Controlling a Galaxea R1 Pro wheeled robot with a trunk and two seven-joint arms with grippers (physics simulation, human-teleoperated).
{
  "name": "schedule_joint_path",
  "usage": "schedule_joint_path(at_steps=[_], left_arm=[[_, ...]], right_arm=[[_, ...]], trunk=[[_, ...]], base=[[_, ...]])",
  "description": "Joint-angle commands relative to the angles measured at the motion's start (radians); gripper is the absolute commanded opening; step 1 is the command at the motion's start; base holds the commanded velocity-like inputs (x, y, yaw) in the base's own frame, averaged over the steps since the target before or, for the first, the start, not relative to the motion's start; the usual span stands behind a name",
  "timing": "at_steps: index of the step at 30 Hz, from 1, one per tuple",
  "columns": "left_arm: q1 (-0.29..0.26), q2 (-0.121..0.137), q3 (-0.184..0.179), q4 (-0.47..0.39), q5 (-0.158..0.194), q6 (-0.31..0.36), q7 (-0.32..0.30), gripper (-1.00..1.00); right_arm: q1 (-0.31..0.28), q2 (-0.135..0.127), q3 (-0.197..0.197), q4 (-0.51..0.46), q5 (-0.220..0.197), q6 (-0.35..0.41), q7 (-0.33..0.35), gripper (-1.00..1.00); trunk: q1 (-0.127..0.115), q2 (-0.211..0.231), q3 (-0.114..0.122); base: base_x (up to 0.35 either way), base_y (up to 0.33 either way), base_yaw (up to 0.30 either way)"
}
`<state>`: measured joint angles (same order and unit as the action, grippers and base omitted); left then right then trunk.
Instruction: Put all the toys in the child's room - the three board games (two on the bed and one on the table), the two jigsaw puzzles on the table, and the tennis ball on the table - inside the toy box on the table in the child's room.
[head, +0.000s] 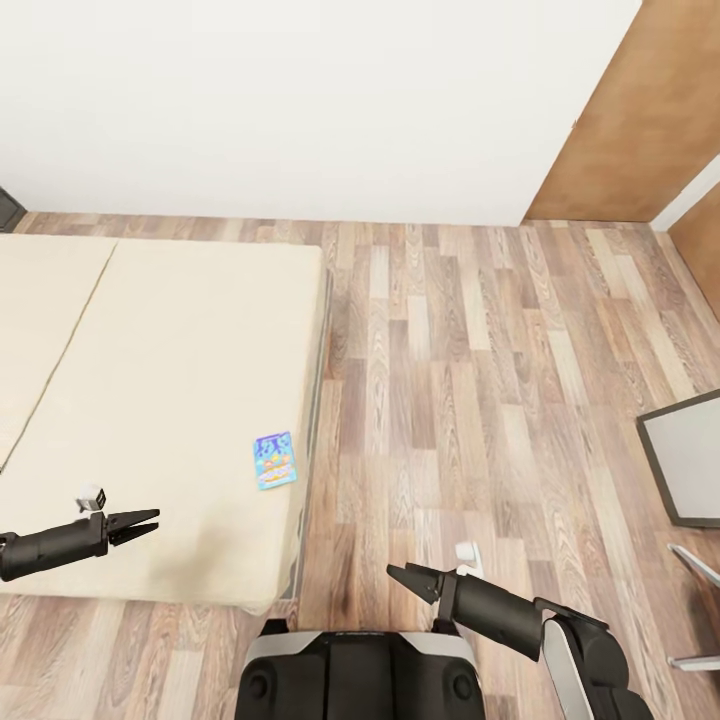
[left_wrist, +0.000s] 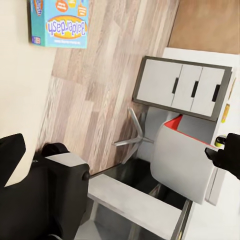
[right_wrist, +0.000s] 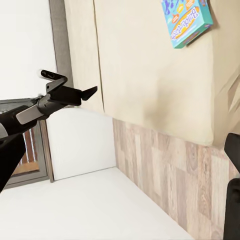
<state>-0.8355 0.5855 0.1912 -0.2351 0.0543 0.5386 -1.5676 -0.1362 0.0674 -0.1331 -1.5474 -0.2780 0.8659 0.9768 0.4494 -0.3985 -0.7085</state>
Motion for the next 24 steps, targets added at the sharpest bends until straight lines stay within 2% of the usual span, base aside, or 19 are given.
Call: schedule_joint_path(at_steps=[1,16,24], left_arm=[[0.0,0.0,-0.004,0.0,0.004,0.011,-0.003,1.0],[0.0,-0.004,-0.004,0.0,0.004,0.01,-0.003,1.0],[0.0,-0.012,-0.004,0.0,0.004,-0.008,-0.003,1.0]], right_arm=[[0.0,0.001,-0.002,0.0,0.0,0.005,0.003,1.0],[0.0,-0.001,-0.002,0.0,0.0,0.005,0.003,1.0],[0.0,-0.001,-0.003,0.0,-0.001,0.005,0.002,1.0]], trunk=[[0.001,-0.001,0.001],[0.001,-0.001,0.025],[0.001,-0.001,0.037]], base=[[0.0,0.0,0.077],[0.0,0.0,0.072],[0.0,0.0,-0.058]])
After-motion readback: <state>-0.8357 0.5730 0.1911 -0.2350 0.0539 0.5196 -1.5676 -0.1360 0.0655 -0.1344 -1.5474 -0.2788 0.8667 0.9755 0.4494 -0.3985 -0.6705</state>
